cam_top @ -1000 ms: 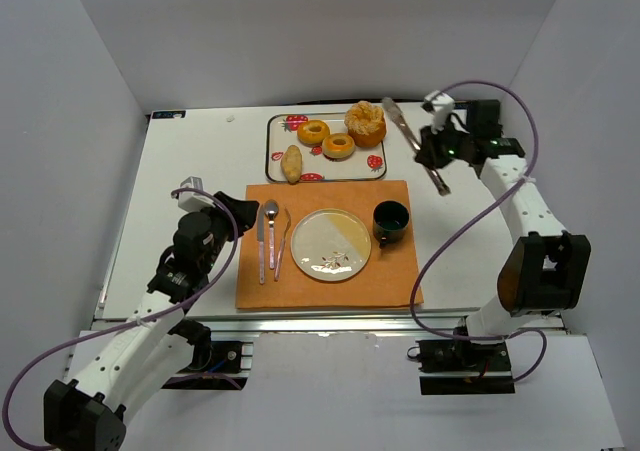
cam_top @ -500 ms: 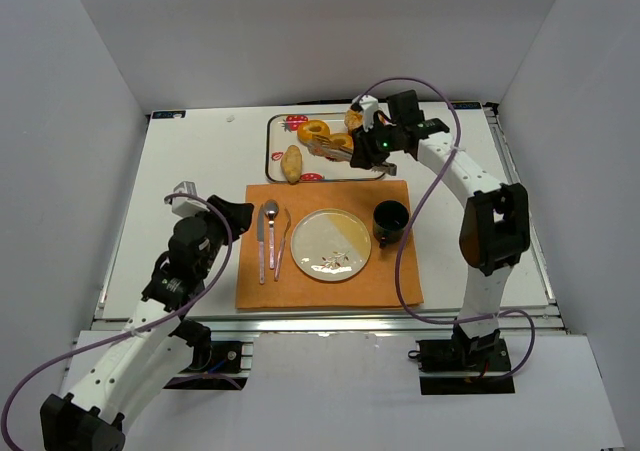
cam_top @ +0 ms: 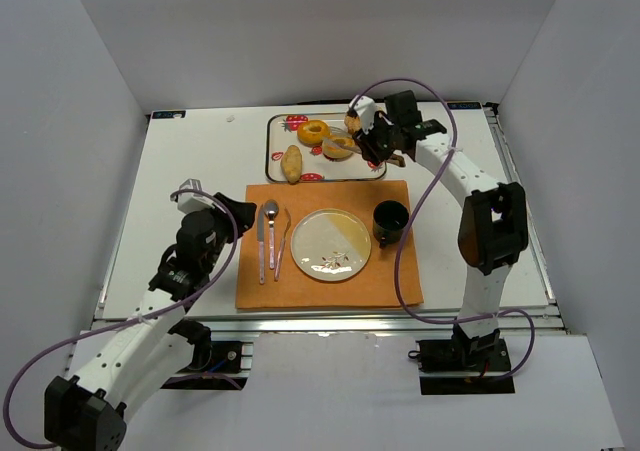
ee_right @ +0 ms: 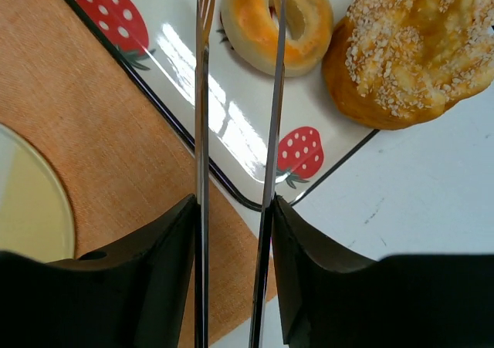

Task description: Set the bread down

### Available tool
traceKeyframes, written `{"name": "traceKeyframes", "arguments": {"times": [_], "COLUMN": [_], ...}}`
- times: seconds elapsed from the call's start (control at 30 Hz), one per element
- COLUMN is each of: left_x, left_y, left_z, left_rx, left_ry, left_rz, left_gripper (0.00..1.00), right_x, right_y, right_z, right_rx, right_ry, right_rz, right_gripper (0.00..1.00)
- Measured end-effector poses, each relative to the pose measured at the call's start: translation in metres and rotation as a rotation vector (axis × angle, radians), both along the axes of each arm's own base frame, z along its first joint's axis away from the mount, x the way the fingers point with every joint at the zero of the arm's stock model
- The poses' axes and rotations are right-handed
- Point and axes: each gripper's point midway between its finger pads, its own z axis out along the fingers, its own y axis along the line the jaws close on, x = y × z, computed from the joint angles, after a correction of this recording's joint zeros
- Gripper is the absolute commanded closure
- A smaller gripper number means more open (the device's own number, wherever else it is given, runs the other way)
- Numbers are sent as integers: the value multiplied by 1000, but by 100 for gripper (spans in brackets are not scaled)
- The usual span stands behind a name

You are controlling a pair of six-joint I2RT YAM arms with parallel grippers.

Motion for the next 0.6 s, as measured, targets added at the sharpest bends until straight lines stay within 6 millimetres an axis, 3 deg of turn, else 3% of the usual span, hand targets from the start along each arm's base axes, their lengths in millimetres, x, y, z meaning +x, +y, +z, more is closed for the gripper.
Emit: {"name": "traceKeyframes", "arguments": {"times": [0.13,0.33,0.6], "left_x": [2,3,4], "left_y": [-2,-2,-2], "left_z": [-8,-5,2], "left_rx": [14,9,-2], "left_ry": [25,13,-11], "left_rz": [-5,-6,-5], "left_gripper": [38,38,38], "right_x": [0,8,13], "right_y": [-1,0,-5], "right_z": [-8,-7,-35], "right_rx": [-83,-145,-208], "right_ry": [-40,-104,-75], "right_rz": [22,37,41], "right_gripper": [52,51,50]}}
